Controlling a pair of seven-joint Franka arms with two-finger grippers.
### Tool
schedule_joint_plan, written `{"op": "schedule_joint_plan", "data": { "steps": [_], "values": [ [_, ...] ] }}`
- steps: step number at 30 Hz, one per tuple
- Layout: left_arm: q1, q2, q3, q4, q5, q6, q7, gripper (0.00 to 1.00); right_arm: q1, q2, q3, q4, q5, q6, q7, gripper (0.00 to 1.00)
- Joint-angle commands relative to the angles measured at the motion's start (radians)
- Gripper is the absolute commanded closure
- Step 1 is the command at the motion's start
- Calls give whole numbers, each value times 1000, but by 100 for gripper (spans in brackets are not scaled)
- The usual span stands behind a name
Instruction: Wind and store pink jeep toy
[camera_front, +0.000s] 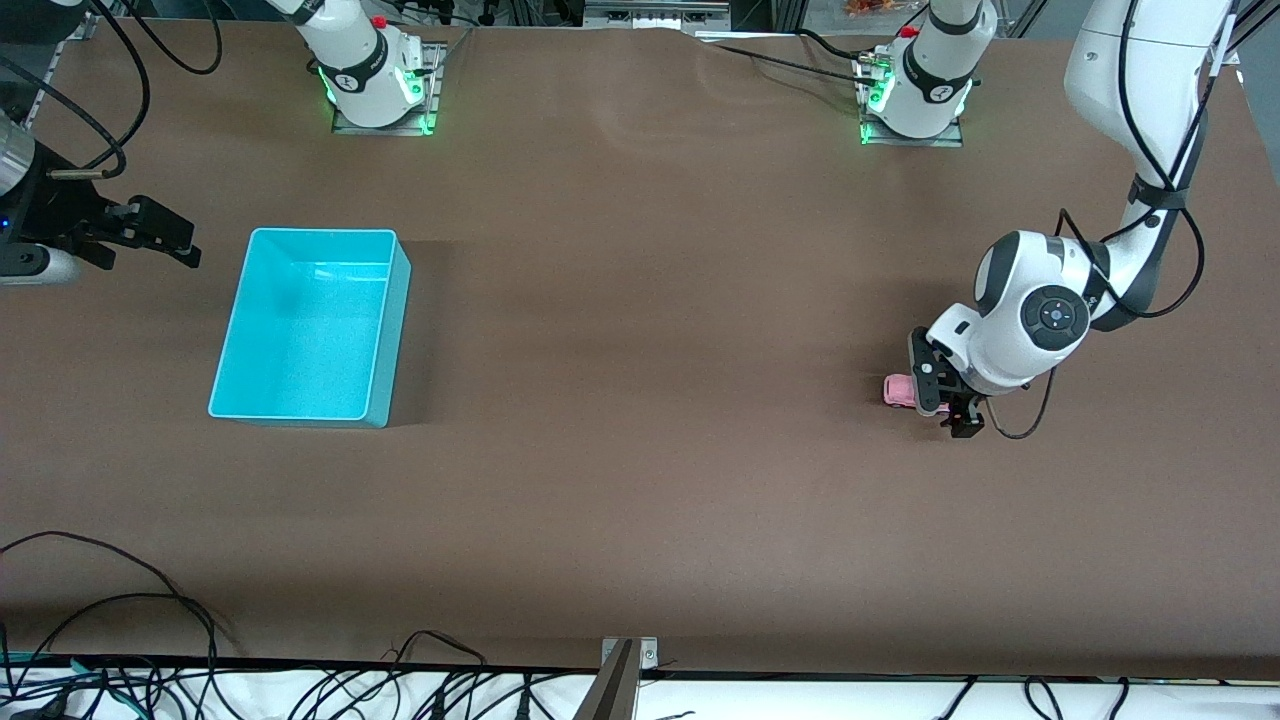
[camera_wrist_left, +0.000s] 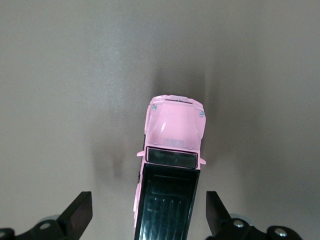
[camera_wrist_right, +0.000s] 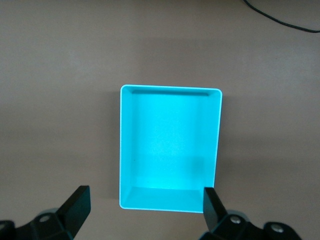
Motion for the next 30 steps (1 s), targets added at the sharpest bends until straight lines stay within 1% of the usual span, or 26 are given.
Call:
{"op": "schedule_joint_plan", "data": {
  "steps": [1, 2, 3, 6, 8, 10, 12, 13, 17, 19, 25, 30],
  "values": [
    [10, 16, -3, -1, 27, 20, 39, 7, -5, -5, 1, 5, 4, -12, -5, 0],
    [10, 16, -3, -3, 26, 20, 43, 10, -5, -5, 1, 5, 4, -12, -5, 0],
    [10, 16, -3, -4, 26, 20, 50, 18, -5, -5, 1, 5, 4, -12, -5, 0],
    [10, 16, -5, -7, 26, 20, 56, 47, -5, -5, 1, 5, 4, -12, -5, 0],
    [10, 16, -11, -7, 26, 20, 56, 64, -5, -5, 1, 5, 4, -12, -5, 0],
    [10, 16, -11, -6, 26, 20, 56, 75, -5, -5, 1, 5, 4, -12, -5, 0],
    [12, 16, -11, -6, 24, 20, 56, 81, -5, -5, 1, 5, 4, -12, -5, 0],
    [13, 16, -13, -6, 23, 20, 56, 83, -5, -5, 1, 5, 4, -12, -5, 0],
    [21, 13, -11, -6, 15, 18, 50, 84, -5, -5, 1, 5, 4, -12, -5, 0],
    [21, 15, -11, -3, 14, 15, 37, 87, -7, -5, 1, 5, 4, -12, -5, 0],
    [24, 18, -11, -1, 13, 12, -58, 87, -7, -5, 1, 5, 4, -12, -5, 0],
    [24, 18, -10, 0, 21, 12, -58, 87, -7, -5, 1, 5, 4, -12, -5, 0]
  ]
}}
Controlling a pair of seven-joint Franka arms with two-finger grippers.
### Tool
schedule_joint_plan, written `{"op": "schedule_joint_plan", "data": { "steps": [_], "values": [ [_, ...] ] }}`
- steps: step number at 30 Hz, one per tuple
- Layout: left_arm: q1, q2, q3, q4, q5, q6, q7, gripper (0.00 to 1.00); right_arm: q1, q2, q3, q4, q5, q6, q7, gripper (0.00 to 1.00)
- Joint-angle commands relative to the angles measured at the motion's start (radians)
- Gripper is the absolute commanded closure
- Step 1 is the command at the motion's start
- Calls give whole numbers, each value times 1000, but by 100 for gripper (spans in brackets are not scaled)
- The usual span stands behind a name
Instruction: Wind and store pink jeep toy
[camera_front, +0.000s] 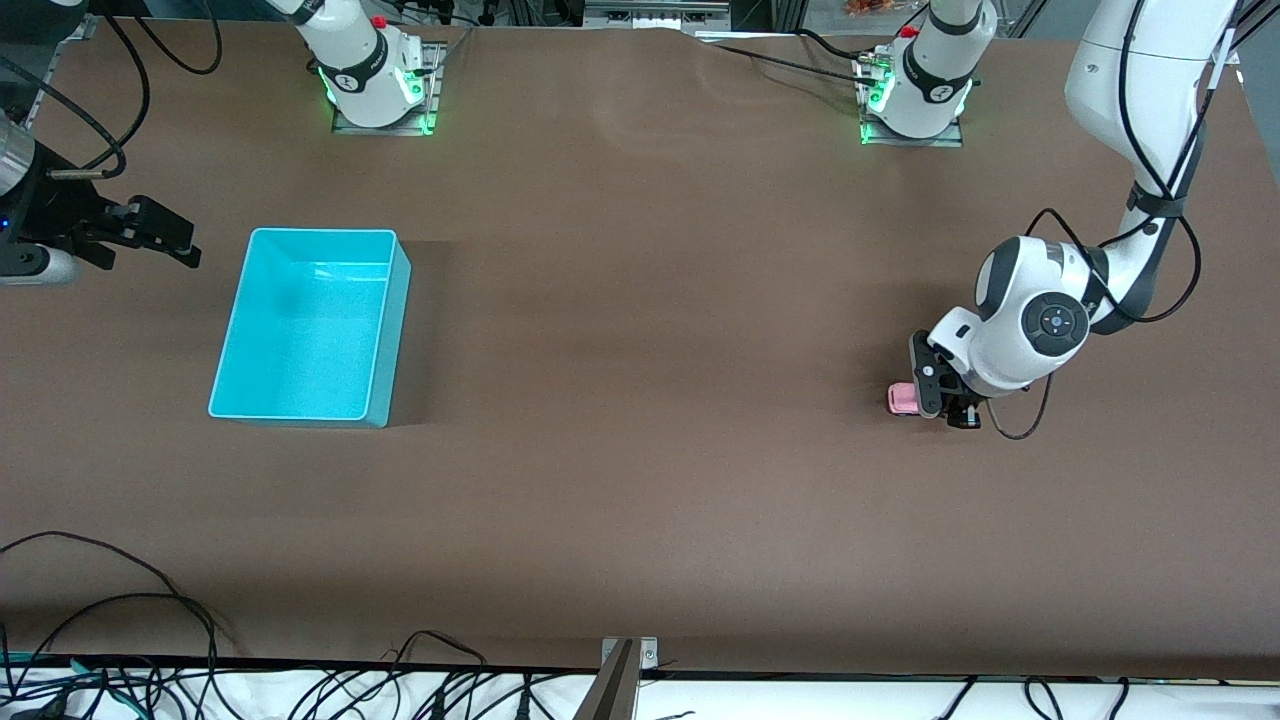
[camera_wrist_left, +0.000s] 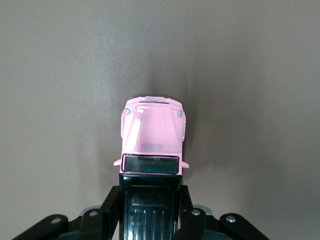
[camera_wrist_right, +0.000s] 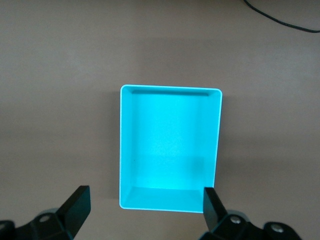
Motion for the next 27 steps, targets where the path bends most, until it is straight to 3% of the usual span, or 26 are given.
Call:
{"op": "schedule_joint_plan", "data": {
  "steps": [1, 13, 27],
  "values": [
    [8, 3, -6, 3, 22, 7, -26, 87, -5, -5, 1, 5, 4, -12, -5, 0],
    [13, 18, -1, 4, 24, 4, 33, 94, -5, -5, 1, 5, 4, -12, -4, 0],
    [158, 37, -1, 7, 24, 4, 140, 94, -5, -5, 1, 5, 4, -12, -4, 0]
  ]
}}
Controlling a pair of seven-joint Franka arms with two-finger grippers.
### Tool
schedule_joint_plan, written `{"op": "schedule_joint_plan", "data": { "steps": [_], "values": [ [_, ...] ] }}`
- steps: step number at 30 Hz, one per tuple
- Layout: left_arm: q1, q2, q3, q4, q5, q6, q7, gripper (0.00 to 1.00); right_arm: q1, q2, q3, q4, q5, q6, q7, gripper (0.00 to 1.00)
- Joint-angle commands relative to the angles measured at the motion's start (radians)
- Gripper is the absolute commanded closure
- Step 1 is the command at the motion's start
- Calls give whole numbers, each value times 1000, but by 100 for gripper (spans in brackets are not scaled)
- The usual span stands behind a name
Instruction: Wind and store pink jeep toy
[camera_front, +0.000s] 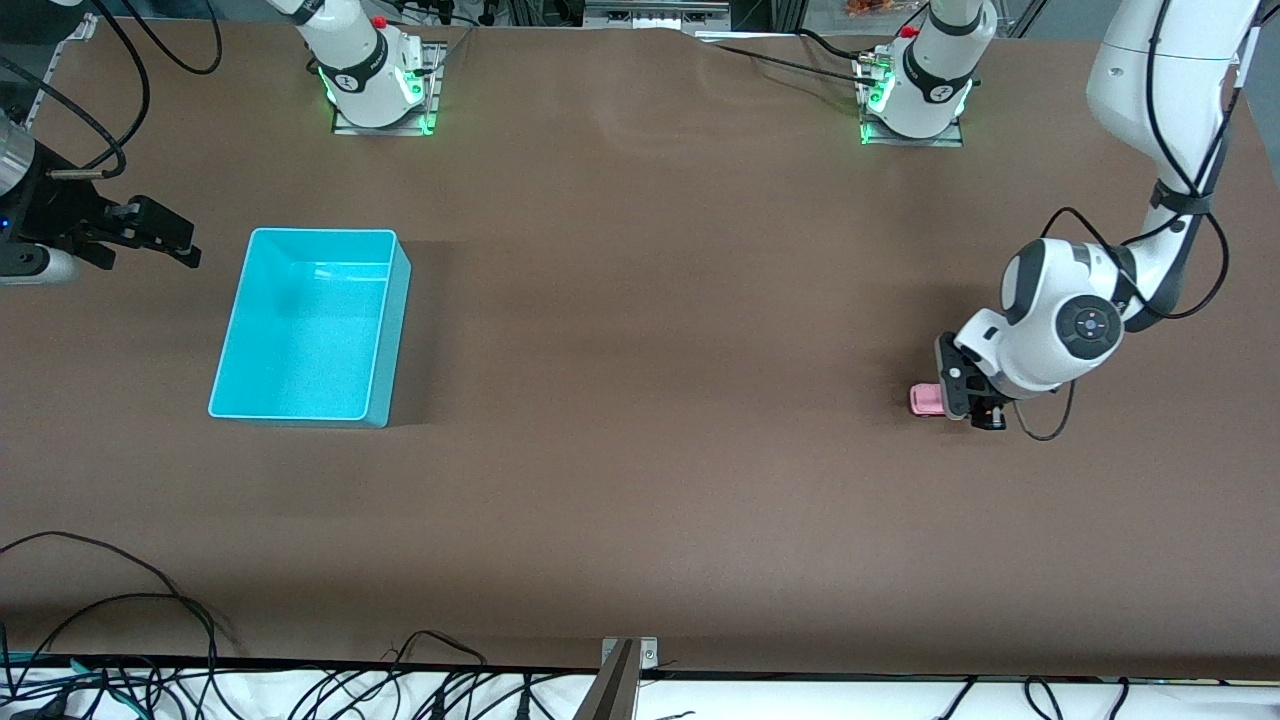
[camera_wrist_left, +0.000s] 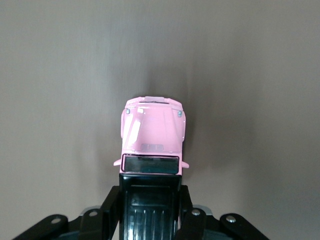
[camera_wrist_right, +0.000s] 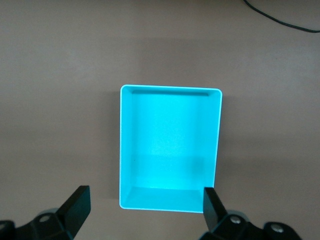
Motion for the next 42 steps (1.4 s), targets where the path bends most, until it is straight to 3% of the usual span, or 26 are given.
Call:
{"op": "schedule_joint_plan", "data": {
  "steps": [1, 26, 37, 39, 42],
  "values": [
    [85, 37, -7, 7, 24, 5, 56, 94, -5, -5, 1, 5, 4, -12, -4, 0],
    [320, 109, -7, 87, 25, 12, 282, 94, -5, -5, 1, 5, 4, -12, -4, 0],
    [353, 117, -7, 111, 24, 12, 329, 94, -5, -5, 1, 5, 6, -12, -4, 0],
    [353, 118, -7, 113, 24, 12, 331, 92, -5, -5, 1, 5, 6, -12, -4, 0],
    [355, 115, -7, 119, 24, 12, 334, 75, -5, -5, 1, 5, 6, -12, -4, 0]
  ]
}}
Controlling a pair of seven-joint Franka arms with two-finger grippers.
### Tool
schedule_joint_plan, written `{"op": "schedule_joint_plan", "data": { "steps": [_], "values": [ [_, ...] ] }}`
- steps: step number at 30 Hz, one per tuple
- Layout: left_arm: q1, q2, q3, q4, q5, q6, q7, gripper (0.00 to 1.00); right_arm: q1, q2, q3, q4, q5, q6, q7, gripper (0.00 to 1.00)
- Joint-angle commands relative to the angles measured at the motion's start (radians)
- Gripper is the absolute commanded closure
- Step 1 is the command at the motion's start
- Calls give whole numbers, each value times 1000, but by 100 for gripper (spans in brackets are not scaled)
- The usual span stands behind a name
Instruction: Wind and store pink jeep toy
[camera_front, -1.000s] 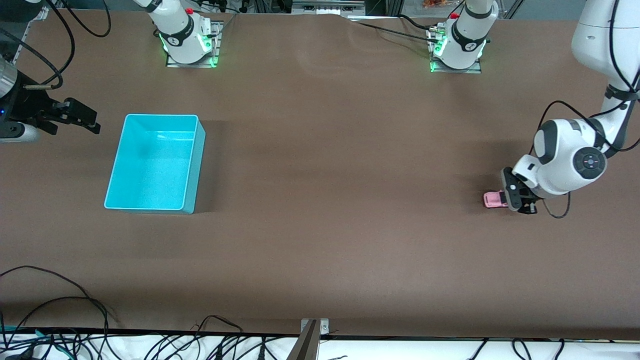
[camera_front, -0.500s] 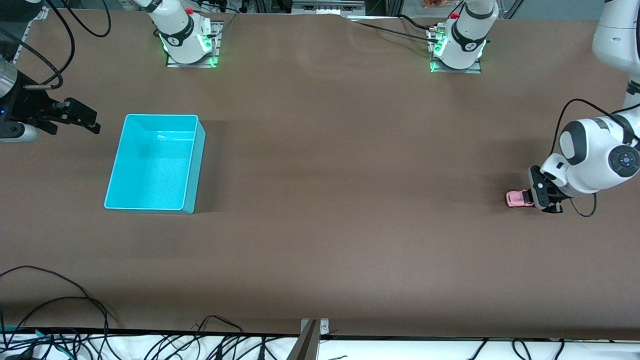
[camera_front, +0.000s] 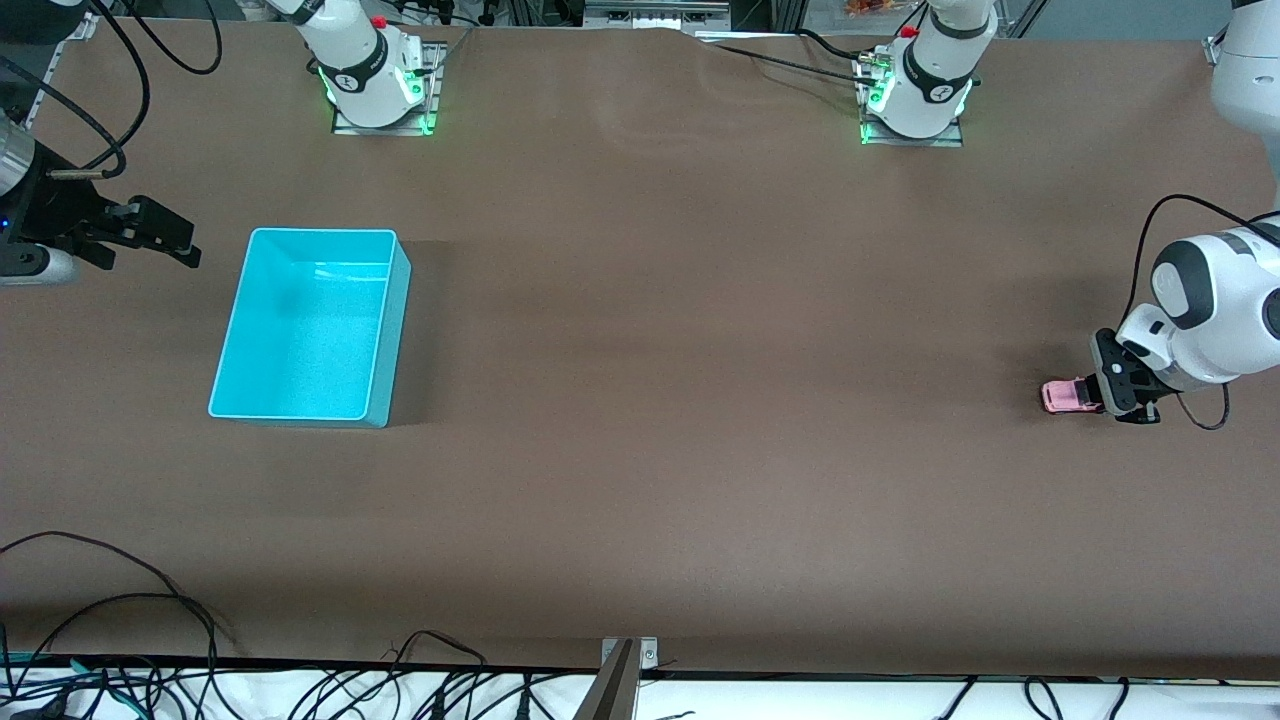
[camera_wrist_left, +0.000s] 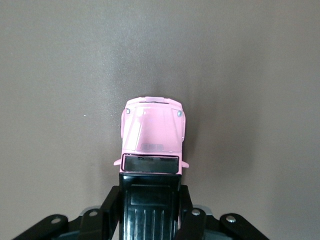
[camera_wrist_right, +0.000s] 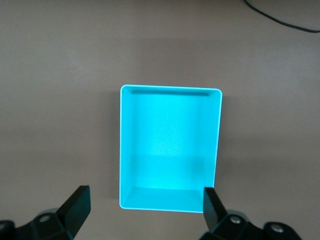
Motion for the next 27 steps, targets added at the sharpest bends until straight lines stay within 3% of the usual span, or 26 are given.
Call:
{"op": "schedule_joint_plan", "data": {
  "steps": [1, 3, 5, 15, 17, 27],
  "values": [
    [18, 59, -7, 32, 21, 4, 25, 62, -5, -5, 1, 5, 6, -12, -4, 0],
    [19, 57, -7, 38, 12, 1, 24, 24, -5, -5, 1, 5, 6, -12, -4, 0],
    [19, 51, -7, 49, 11, -6, 24, 0, -5, -5, 1, 5, 6, -12, -4, 0],
    [15, 27, -15, 124, 5, -140, 11, 0, -5, -5, 1, 5, 6, -12, -4, 0],
    [7, 8, -24, 164, -42, -243, -1, 0, -5, -5, 1, 5, 6, -12, -4, 0],
    [0, -59, -56, 184, -44, -358, -102, 0, -5, -5, 1, 5, 6, -12, -4, 0]
  ]
}}
